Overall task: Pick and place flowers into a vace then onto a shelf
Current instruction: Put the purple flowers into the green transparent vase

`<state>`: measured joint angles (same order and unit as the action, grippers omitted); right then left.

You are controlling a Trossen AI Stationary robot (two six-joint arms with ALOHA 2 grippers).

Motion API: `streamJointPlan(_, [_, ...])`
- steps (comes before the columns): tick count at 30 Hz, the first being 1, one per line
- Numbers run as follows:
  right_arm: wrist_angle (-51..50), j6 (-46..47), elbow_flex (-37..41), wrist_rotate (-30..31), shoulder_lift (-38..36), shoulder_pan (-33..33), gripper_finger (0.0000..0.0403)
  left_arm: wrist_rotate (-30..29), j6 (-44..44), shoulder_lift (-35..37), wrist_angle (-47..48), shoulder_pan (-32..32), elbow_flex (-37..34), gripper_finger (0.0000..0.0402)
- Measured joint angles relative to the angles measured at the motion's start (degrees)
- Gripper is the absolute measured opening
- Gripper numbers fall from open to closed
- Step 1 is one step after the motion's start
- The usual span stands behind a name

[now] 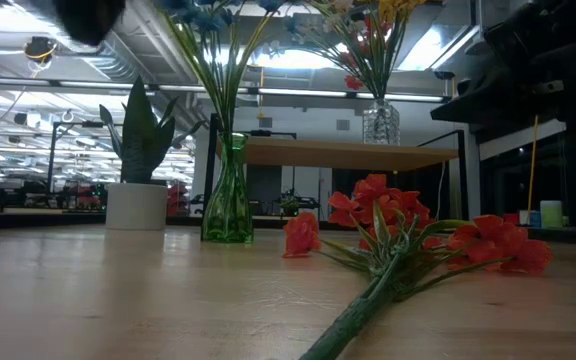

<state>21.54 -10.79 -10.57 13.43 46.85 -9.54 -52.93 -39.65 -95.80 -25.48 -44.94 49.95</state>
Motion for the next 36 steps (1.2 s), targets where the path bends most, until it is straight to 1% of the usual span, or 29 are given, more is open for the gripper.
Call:
streamJointPlan(3, [0.59,-1.53,0.00,0.00,0.01,0.00,0.0016,5.58,-11.64,0.22,8.59,2.24,0.30,0.0123])
streamJointPlan(5, [0.88,-1.71,0.00,0.00,0.01,-0.02,0.0016,10.19,-19.13,0.45,16.16,3.75,2.19,0.0115])
streamJointPlan(7, [1.07,-1.72,0.00,0.02,0.02,0.00,0.0016,16.51,-27.04,0.62,26.06,5.27,5.70,0.0109])
streamJointPlan(9, [1.04,-1.91,0.00,0.02,0.02,-0.02,0.0016,22.75,-34.93,0.62,38.49,6.70,9.97,0.0103])
streamJointPlan(12, [1.06,-1.97,0.00,0.02,0.02,-0.01,0.0016,32.16,-43.67,0.62,55.90,9.12,16.23,0.0087])
streamJointPlan(14, [1.10,-2.03,0.00,0.02,0.02,-0.01,0.0016,36.94,-48.51,0.62,64.48,10.40,19.81,0.0072])
streamJointPlan(15, [1.09,-2.10,0.00,0.02,0.02,0.00,0.0016,38.96,-50.33,0.62,67.11,10.85,21.40,0.0063])
streamJointPlan(18, [1.07,-2.16,0.00,0.02,0.02,0.00,0.0016,42.59,-54.93,0.64,70.62,11.01,24.60,0.0036])
streamJointPlan(22, [0.99,-2.16,0.00,0.02,0.02,0.00,0.0016,42.82,-59.05,0.64,70.67,9.47,27.30,0.0005])
streamJointPlan(25, [0.96,-2.16,0.00,0.02,0.02,0.00,0.0016,43.79,-64.54,0.65,70.72,7.71,28.25,0.0003])
streamJointPlan(31, [-0.30,-1.95,0.00,0.02,0.02,0.00,0.0016,48.66,-81.90,0.65,72.69,3.21,28.48,0.0002])
streamJointPlan(33, [-0.78,-1.94,0.00,0.00,0.02,0.00,0.0016,48.83,-87.33,0.64,73.69,1.00,28.48,0.0003])
streamJointPlan(36, [-0.75,-1.96,0.00,0.00,0.02,0.00,0.0016,47.94,-90.47,0.64,73.33,-1.98,28.48,0.0002])
